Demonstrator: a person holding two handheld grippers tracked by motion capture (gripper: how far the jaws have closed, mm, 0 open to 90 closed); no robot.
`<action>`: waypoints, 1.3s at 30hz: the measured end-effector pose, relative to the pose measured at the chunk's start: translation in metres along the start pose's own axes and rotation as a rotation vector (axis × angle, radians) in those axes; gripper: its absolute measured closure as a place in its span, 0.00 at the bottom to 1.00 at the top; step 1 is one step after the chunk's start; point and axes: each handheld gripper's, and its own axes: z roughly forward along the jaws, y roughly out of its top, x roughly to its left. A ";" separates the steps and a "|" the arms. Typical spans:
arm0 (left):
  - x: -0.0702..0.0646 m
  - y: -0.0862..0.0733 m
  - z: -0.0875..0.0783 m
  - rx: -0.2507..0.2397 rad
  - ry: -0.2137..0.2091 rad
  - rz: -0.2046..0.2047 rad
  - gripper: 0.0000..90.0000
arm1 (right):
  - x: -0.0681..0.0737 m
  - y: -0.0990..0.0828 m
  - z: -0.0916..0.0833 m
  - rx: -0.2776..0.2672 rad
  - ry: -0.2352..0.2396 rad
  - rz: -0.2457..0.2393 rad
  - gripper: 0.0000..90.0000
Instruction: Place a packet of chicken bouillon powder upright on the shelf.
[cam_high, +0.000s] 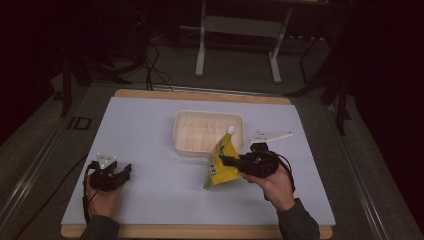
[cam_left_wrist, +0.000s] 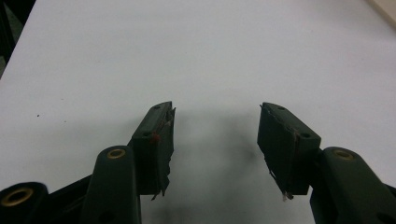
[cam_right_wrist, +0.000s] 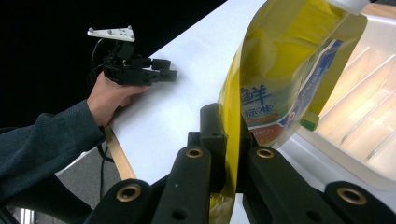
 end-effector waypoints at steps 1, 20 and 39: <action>0.000 0.000 0.000 0.000 0.001 0.001 0.50 | 0.001 0.001 -0.001 -0.001 -0.003 -0.005 1.00; 0.000 0.000 -0.001 -0.010 0.004 -0.001 0.50 | -0.001 0.022 -0.005 -0.018 -0.066 -0.045 1.00; 0.000 0.000 -0.001 -0.009 0.002 -0.003 0.50 | -0.006 0.041 0.003 -0.022 -0.117 -0.083 1.00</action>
